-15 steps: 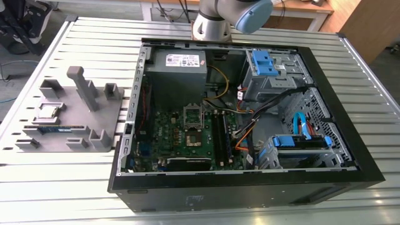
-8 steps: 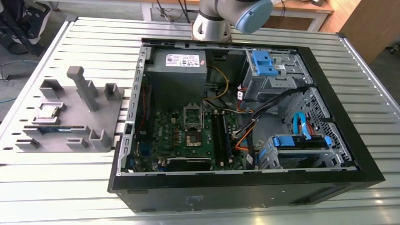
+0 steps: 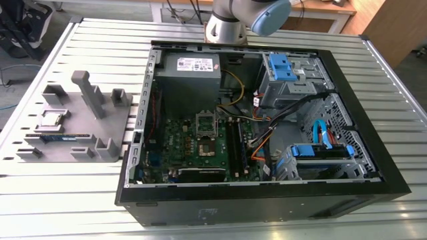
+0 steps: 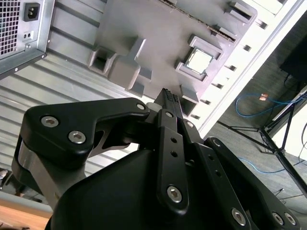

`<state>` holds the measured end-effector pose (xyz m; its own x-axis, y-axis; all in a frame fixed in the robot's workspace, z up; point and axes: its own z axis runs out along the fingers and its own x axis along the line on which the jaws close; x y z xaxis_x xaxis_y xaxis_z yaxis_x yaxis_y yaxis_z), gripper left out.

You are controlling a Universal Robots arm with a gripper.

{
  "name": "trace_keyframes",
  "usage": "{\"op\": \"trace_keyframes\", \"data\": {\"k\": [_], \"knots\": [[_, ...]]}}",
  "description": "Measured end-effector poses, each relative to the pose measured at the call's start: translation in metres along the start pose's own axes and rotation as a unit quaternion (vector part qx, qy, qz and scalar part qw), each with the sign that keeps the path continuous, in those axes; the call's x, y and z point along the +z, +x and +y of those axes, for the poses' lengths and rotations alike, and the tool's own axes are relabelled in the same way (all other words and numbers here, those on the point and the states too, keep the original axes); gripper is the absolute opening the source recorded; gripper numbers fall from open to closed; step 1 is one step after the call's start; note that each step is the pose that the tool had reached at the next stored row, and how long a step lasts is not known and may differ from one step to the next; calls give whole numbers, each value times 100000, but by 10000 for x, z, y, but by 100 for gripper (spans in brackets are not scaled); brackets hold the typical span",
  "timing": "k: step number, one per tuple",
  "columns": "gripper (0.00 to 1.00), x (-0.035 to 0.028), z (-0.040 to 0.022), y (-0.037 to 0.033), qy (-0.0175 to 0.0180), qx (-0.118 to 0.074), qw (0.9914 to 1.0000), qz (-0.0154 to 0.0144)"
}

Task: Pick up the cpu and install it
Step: 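Reach for the cpu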

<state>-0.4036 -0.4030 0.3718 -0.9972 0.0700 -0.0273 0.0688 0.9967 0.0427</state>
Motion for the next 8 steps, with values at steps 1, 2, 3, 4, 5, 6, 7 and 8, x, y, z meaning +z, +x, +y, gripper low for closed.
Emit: {"op": "trace_keyframes", "data": {"k": [1, 2, 3, 4, 5, 6, 7, 8], "knots": [[11, 5, -3, 10, 0, 4, 100000, 0], [11, 11, -7, 21, 2, 1, 100000, 3], [11, 17, -10, 31, 3, -1, 100000, 6], [11, 22, -14, 40, 5, -2, 100000, 7], [11, 28, -18, 51, 3, -3, 100000, 3], [11, 33, -21, 60, 0, 0, 100000, 4], [11, 38, -24, 69, 3, -2, 100000, 5], [11, 43, -26, 79, 3, -3, 100000, 6]]}}
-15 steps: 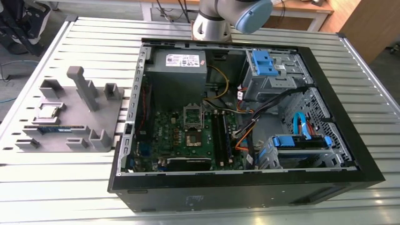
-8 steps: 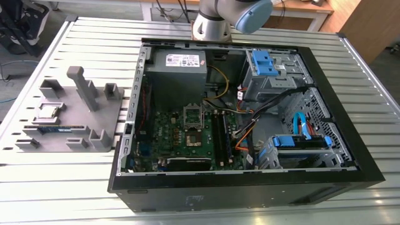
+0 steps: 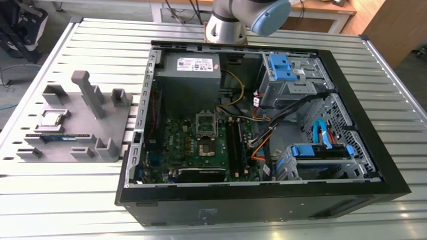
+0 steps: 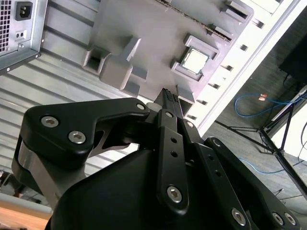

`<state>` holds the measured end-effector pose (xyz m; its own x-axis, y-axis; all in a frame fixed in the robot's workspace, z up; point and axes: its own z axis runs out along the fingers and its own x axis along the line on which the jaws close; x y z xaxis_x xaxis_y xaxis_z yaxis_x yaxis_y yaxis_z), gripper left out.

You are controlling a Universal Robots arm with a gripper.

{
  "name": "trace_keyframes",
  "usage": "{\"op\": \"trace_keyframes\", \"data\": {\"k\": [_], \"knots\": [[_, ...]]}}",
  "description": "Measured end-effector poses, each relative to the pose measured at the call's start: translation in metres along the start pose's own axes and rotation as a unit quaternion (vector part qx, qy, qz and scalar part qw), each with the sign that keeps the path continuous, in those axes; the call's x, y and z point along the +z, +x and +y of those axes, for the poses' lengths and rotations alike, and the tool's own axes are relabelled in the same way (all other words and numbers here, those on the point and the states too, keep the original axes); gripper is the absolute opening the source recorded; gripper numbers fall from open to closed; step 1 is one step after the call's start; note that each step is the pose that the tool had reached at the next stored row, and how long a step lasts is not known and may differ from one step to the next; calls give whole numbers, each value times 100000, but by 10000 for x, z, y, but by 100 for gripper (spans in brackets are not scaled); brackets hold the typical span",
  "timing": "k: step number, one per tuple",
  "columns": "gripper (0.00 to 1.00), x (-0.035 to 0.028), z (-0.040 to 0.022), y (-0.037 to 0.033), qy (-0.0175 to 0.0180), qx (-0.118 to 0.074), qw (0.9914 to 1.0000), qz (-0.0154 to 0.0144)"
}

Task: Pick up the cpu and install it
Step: 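Reach for the cpu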

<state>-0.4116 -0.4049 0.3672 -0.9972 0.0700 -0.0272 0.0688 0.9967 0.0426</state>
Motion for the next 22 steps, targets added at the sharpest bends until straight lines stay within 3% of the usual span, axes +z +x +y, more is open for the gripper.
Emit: {"op": "trace_keyframes", "data": {"k": [22], "knots": [[11, 170, -51, 285, -3, -4, 100000, -7]]}}
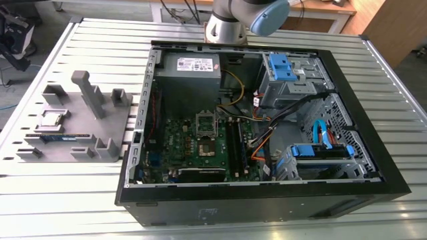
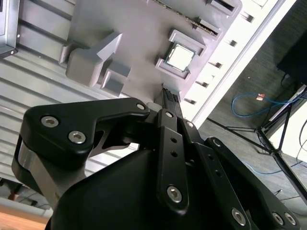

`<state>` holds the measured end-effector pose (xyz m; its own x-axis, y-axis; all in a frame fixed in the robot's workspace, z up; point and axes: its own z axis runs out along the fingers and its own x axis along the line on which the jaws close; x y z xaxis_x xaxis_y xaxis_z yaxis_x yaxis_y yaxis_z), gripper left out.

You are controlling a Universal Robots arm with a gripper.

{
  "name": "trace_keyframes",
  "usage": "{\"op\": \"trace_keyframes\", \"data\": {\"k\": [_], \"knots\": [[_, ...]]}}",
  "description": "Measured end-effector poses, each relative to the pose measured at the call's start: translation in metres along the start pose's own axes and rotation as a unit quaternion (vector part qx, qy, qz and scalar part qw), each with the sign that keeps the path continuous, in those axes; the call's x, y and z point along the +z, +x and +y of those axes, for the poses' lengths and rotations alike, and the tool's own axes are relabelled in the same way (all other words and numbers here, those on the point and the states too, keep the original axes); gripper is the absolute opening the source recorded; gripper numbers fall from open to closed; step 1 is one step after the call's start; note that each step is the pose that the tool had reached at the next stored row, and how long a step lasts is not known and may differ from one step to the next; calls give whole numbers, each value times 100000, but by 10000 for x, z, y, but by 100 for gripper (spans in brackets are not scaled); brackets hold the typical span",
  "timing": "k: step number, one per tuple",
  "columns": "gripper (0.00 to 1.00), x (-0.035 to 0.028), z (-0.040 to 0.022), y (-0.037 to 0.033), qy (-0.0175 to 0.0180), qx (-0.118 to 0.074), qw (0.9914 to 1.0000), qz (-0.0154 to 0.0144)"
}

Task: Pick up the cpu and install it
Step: 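Reach for the cpu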

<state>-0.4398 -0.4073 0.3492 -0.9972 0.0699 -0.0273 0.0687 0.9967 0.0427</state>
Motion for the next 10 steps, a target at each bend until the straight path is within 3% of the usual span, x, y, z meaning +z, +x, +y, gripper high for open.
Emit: {"op": "trace_keyframes", "data": {"k": [10], "knots": [[11, 157, -40, 18, 5, 2, 100000, 7]]}}
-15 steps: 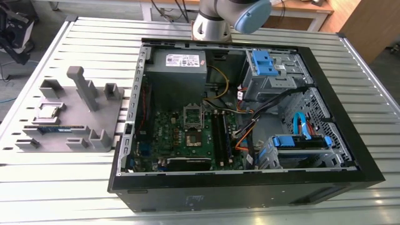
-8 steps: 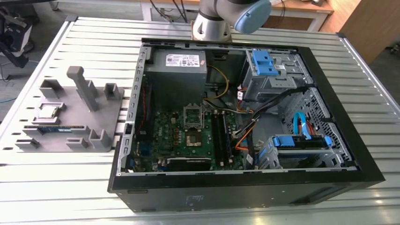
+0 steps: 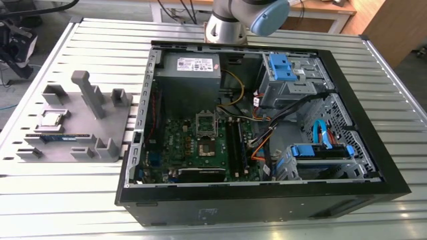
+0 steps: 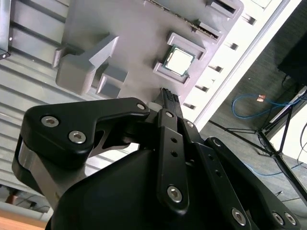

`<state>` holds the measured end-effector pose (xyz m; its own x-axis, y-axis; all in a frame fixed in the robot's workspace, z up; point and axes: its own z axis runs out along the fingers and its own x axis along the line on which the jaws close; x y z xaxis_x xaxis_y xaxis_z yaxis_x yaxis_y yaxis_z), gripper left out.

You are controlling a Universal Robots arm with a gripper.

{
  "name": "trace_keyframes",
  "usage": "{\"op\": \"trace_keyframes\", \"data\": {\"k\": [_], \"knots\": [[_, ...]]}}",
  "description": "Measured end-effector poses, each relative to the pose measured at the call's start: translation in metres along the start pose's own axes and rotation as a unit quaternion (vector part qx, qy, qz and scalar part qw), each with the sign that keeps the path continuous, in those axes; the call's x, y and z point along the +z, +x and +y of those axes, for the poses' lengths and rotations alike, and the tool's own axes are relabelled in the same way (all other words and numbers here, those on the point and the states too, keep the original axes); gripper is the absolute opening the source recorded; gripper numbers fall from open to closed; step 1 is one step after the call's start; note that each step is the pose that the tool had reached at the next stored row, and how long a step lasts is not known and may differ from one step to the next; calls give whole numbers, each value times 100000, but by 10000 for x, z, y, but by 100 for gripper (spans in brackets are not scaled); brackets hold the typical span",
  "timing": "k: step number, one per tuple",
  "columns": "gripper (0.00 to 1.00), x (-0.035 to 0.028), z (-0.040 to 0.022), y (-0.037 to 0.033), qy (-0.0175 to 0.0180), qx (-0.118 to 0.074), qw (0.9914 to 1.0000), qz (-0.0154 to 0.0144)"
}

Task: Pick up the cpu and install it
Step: 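Reach for the cpu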

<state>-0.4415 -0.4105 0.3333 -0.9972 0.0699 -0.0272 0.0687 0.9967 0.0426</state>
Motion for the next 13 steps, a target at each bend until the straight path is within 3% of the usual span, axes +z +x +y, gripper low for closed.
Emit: {"op": "trace_keyframes", "data": {"k": [13], "knots": [[11, 191, -88, 13, -1, 2, 100000, 3]]}}
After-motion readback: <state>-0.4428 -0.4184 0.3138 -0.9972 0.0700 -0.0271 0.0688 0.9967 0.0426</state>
